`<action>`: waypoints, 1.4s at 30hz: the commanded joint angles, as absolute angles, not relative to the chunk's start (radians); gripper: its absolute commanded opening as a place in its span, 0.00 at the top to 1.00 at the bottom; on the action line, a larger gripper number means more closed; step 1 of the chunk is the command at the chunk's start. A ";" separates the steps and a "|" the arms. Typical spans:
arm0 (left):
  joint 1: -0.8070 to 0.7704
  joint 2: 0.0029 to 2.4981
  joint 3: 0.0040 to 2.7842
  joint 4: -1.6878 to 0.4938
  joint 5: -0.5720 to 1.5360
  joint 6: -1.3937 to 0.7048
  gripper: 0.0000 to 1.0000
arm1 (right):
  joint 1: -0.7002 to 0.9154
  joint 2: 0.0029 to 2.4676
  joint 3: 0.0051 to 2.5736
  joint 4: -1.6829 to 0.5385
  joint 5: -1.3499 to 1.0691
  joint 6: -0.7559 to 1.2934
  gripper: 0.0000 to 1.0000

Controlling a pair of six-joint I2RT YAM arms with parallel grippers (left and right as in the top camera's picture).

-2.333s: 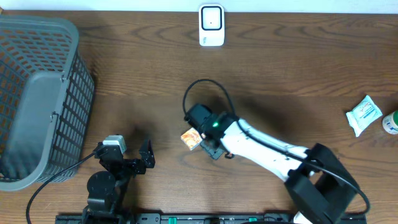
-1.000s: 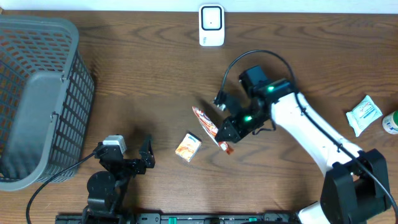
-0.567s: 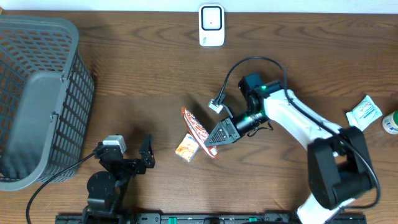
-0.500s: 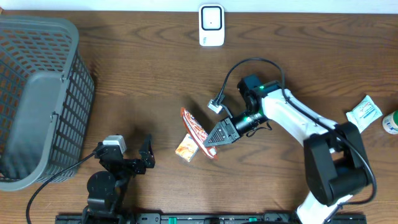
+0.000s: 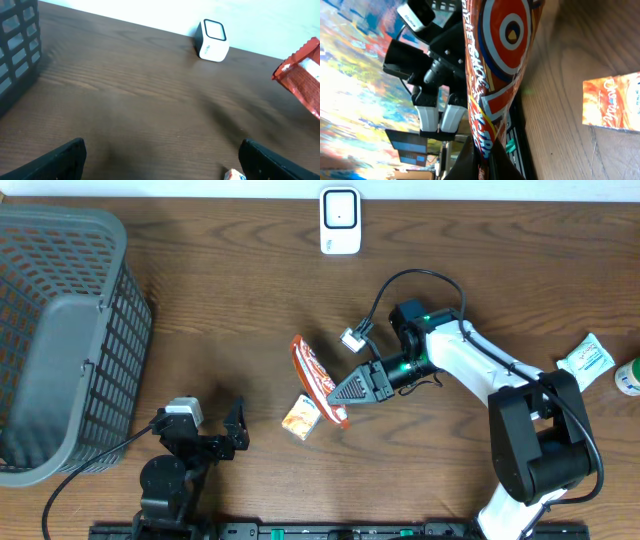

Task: Scan the item barcode
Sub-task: 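Lift the candy bar and move the right gripper rightward, then raise the red candy bar with the right gripper to the scanner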

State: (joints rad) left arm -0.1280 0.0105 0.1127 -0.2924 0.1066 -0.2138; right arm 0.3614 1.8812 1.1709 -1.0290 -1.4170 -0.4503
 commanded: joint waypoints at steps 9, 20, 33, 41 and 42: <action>-0.125 0.004 0.099 -0.322 0.120 -0.223 0.02 | 0.309 1.884 1.169 -1.040 -1.475 -0.488 0.99; -0.125 0.004 0.099 -0.322 0.120 -0.223 0.02 | 0.282 1.883 1.196 -0.897 -0.820 -0.222 0.99; -0.125 0.004 0.099 -0.322 0.120 -0.223 0.02 | 0.296 1.901 1.521 -0.759 -0.255 0.041 0.99; -0.126 0.004 0.099 -0.322 0.120 -0.223 0.02 | 0.296 2.078 1.773 -0.668 -0.136 0.055 0.99; -0.125 0.004 0.099 -0.322 0.120 -0.223 0.02 | 0.296 2.115 1.820 -0.669 -0.132 0.055 0.99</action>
State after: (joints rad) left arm -0.1280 0.0101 0.1127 -0.2928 0.1066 -0.2138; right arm 0.2901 2.0243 1.7245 -0.6735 -0.2016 0.0341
